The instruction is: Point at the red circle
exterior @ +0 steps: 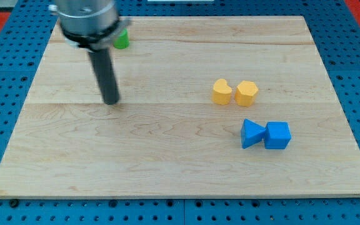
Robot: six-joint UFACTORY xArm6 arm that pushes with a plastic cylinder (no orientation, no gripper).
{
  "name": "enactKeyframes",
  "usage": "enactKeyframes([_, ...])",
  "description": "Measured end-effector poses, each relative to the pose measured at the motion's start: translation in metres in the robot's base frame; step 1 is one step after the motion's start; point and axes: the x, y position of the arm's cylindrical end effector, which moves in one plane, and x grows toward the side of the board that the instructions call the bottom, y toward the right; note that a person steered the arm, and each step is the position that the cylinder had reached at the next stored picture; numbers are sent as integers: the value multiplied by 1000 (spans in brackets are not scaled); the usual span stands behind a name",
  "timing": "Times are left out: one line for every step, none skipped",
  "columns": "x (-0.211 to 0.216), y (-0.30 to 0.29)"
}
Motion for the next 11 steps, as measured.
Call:
enactKeyframes([-25,-73])
enactKeyframes([-61,-127])
enactKeyframes([-111,-149])
enactKeyframes([-120,-153])
enactKeyframes([-148,-152])
enactKeyframes([-194,-135])
enactKeyframes([-229,-79])
enactKeyframes([-238,-61])
enactKeyframes([-229,-15])
enactKeyframes([-227,6])
enactKeyframes([-221,6])
